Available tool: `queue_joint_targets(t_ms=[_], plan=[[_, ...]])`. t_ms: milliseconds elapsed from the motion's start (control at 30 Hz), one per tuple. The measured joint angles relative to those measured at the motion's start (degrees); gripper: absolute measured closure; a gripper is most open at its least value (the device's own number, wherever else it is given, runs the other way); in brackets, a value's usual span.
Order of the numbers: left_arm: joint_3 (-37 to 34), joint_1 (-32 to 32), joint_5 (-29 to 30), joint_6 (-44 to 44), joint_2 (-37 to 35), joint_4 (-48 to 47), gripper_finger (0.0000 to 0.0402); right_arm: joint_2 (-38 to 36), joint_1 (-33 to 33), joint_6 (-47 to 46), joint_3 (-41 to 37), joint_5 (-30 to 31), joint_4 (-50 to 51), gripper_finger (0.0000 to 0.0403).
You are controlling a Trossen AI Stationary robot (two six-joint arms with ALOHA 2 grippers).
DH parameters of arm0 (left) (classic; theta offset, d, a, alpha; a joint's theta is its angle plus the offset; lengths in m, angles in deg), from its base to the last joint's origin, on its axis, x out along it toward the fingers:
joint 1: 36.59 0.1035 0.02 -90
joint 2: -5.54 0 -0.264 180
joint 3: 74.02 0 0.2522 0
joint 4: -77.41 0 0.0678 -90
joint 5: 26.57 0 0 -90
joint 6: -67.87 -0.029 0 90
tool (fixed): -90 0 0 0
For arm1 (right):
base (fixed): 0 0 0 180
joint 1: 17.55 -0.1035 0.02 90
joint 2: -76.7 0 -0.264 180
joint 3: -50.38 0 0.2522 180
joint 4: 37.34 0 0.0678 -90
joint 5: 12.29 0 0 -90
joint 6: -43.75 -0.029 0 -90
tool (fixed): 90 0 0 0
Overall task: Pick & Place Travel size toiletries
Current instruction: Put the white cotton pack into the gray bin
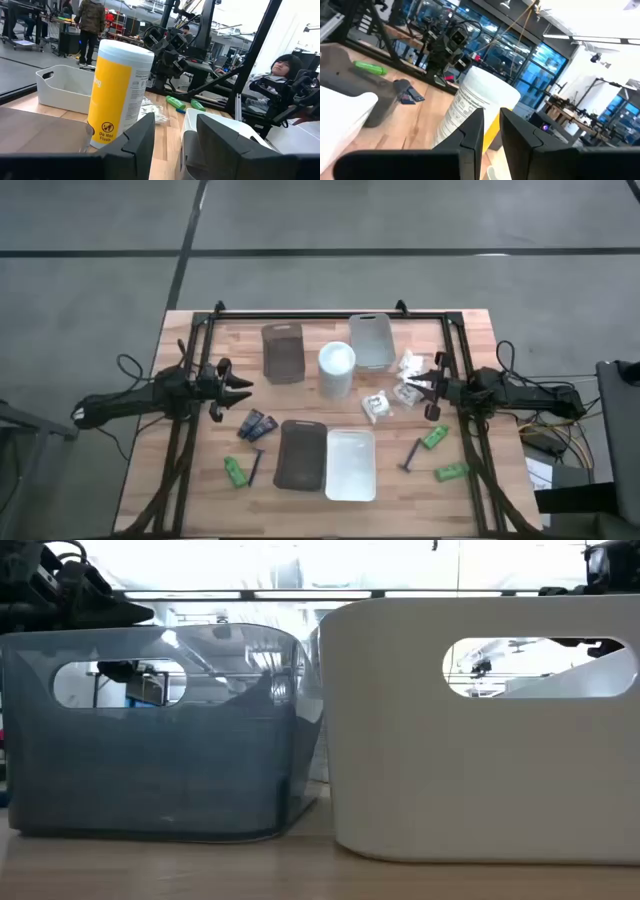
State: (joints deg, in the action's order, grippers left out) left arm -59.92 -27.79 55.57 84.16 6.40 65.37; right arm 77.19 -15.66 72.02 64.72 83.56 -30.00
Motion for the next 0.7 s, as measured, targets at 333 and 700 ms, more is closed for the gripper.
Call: queue_joint_targets(t_ms=[333,700], plan=[[0.00,0.00,0.00,0.00,-0.02,0.02,0.0250,0.09,0.00,-26.01,0.00,0.15,-0.11,0.0346],[0.00,0.00,0.00,-0.02,0.00,0.02,0.0250,0.12,0.00,-50.93,0.00,0.13,-0.79,0.0346]])
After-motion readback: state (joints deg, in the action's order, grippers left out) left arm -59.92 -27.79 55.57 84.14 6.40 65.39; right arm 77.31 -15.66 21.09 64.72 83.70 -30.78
